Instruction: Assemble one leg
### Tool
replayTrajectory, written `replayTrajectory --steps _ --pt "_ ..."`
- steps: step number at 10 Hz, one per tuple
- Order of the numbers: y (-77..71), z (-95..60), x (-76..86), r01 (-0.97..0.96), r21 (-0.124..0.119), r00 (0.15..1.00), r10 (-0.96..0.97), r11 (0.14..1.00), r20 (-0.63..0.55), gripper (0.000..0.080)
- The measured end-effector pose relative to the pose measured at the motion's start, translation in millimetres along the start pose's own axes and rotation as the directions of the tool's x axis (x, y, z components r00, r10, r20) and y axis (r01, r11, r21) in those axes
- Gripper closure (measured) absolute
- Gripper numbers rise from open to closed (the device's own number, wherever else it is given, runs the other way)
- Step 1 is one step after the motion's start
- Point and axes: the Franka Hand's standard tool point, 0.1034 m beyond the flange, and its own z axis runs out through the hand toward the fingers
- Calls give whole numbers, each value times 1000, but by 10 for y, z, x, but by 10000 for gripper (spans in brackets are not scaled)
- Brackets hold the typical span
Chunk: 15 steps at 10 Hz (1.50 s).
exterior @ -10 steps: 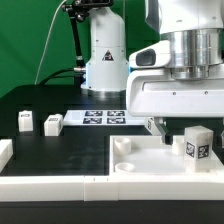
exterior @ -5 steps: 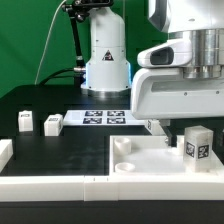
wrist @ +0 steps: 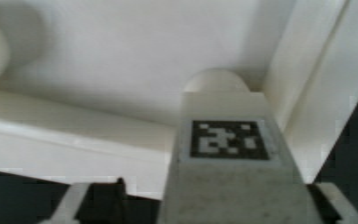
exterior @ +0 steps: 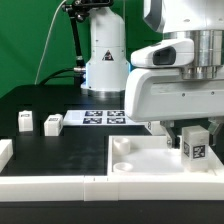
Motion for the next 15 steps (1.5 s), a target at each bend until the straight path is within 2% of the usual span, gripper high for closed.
replayTrajectory --steps 1,2,5,8,10,13,14,15 --pt "-4 3 -4 -35 0 999 35 999 1 513" --pt "-4 4 -6 -56 0 998 56 998 1 513" --pt "3 16 -20 -382 13 924 382 924 -14 509" --pt "-1 10 -54 -714 31 699 715 699 -19 509" --pt "-3 9 -65 -887 38 461 888 460 1 509" --pt "-8 11 -73 -990 40 140 990 138 34 508" --pt "-14 14 -72 -998 36 56 998 54 38 508" --pt "-15 14 -72 -999 36 33 999 31 39 508"
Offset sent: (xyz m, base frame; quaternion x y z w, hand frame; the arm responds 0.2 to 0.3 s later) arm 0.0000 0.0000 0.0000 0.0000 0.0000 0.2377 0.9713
